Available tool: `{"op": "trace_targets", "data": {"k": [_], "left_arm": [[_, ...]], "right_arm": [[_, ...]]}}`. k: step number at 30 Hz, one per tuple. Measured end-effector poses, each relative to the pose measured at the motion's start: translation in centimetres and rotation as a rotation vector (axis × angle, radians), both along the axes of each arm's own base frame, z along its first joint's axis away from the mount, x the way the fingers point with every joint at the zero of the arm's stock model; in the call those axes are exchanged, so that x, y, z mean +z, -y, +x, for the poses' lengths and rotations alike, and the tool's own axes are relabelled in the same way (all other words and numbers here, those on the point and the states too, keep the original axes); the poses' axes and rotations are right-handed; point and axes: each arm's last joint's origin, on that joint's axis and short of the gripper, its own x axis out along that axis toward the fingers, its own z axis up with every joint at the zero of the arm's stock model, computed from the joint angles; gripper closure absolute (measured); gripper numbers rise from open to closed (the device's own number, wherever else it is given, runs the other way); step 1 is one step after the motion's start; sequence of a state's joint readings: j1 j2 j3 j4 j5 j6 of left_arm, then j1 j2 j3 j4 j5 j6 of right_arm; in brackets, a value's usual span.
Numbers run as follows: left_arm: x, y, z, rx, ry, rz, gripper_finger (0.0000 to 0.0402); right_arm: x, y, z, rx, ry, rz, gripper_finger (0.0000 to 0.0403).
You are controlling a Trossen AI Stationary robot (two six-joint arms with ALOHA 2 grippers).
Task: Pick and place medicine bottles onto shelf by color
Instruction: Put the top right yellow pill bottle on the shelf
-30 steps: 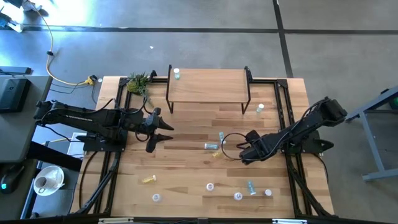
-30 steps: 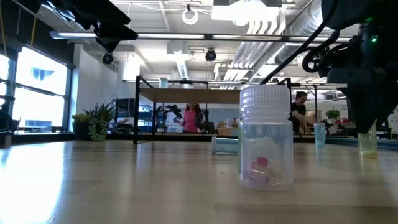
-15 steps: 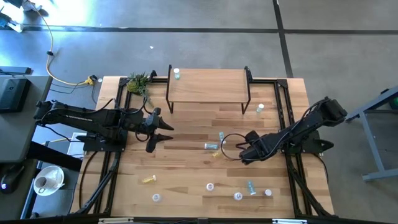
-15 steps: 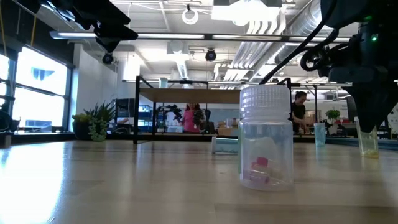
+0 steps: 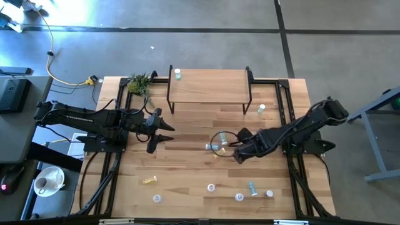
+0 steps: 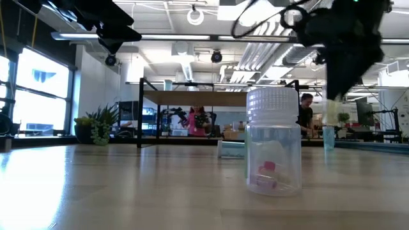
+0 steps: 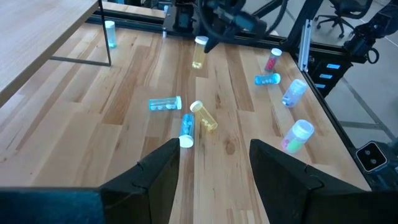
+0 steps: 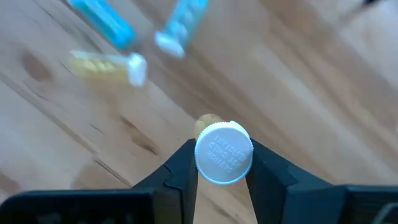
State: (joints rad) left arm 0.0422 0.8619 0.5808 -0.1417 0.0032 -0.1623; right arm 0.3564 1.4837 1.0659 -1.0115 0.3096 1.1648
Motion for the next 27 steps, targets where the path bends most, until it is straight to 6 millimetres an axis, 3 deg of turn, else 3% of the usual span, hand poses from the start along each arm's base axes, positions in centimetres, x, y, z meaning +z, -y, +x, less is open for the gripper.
{"op": "trace_targets", "data": {"k": [7,17,27], "left_arm": [[0.0,0.0,0.0,-0.003,0.001,0.008,0.0218],[0.1,0.0,0.0,-0.002,0.005,0.008,0.0218],[0.1,-0.3,0.0,0.084,0.009,0.047,0.0218]], "right_arm": [[3.1,2.2,2.1,0.066,0.07,-0.031,0.0304],[9.3,6.3,4.3,0.167,0.201,-0.112,0.0304],[15.7,13.1,3.0,0.065,0.224,-0.202,0.0304]]}}
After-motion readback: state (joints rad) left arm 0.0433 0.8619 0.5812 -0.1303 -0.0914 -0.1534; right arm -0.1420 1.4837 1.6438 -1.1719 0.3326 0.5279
